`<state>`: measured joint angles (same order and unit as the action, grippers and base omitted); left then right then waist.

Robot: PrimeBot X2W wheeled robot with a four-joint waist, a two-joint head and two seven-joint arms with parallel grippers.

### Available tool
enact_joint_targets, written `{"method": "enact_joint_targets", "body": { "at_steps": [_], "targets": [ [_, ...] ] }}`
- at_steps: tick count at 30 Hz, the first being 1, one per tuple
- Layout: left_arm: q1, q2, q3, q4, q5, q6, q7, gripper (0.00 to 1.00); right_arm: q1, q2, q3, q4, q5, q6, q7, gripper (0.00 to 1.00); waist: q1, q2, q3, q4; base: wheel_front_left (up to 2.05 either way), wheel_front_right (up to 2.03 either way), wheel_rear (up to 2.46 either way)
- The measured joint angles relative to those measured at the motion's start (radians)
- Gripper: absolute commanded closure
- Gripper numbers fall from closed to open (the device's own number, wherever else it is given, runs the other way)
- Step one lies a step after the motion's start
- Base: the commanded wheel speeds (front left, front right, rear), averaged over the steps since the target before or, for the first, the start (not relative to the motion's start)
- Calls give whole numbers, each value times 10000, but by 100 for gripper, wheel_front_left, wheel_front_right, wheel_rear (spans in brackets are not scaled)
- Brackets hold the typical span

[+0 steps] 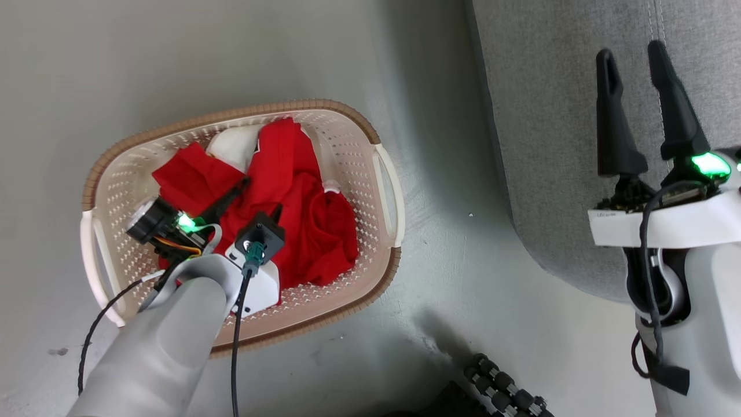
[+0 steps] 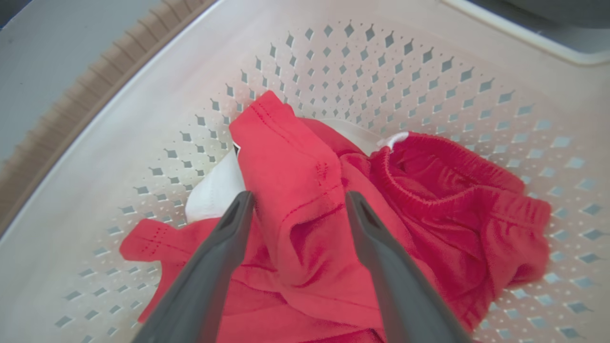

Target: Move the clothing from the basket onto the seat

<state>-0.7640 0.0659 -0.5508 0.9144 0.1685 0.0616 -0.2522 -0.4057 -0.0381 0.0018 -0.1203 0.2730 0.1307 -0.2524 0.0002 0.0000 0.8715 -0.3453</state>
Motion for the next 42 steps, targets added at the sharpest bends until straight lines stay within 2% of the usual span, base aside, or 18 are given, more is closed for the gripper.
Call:
{"method": "enact_joint_targets", "body": {
  "at_steps": [7, 8, 9, 10, 11, 12, 23, 31, 37, 42],
  "targets": [
    [-397, 79, 63, 485, 174, 479, 48, 0, -340, 0, 35, 6, 102, 0, 0, 0, 0, 0, 300, -167, 0, 0, 0],
    [-426, 81, 67, 552, 174, 502, 48, 2, -338, 0, 50, 12, 115, 0, 0, 0, 0, 0, 334, -186, 0, 0, 0],
    [-455, 52, 63, 660, 173, 500, 58, 29, -340, 0, 61, 17, 163, 0, 0, 0, 0, 0, 396, -219, 0, 0, 0],
    [-455, 52, 63, 660, 173, 500, 58, 65, -340, 0, 61, 17, 163, 0, 0, 0, 0, 0, 396, -219, 0, 0, 0],
    [-462, 33, 54, 698, 173, 500, 58, 89, -345, 0, 61, 29, 163, 0, 0, 0, 0, 0, 424, -232, 0, 0, 0],
    [-472, 17, 35, 736, 173, 500, 58, 100, -353, 0, 54, 40, 163, 0, 0, 0, 0, 0, 448, -241, 0, 0, 0],
    [-597, -61, -169, 886, 169, 391, 46, 100, -804, -2, 12, 217, 261, 0, 0, 0, 0, 0, 271, -80, 0, 0, 0],
    [-616, -111, -117, 740, -117, 136, 42, 100, -1125, -8, 142, 359, 245, 0, -2, 0, 0, 0, -66, 145, 0, 0, 0],
    [-594, -150, 15, 245, -531, 13, 29, 100, -1155, -12, 293, 604, -42, 0, -31, 0, -1, 0, -426, 367, 0, 0, 0],
    [-412, -196, 109, -903, -800, -2, 27, 100, -1164, -31, 295, 734, -251, 0, -31, 0, 0, 0, -784, 584, 0, 0, 0]
  ]
}}
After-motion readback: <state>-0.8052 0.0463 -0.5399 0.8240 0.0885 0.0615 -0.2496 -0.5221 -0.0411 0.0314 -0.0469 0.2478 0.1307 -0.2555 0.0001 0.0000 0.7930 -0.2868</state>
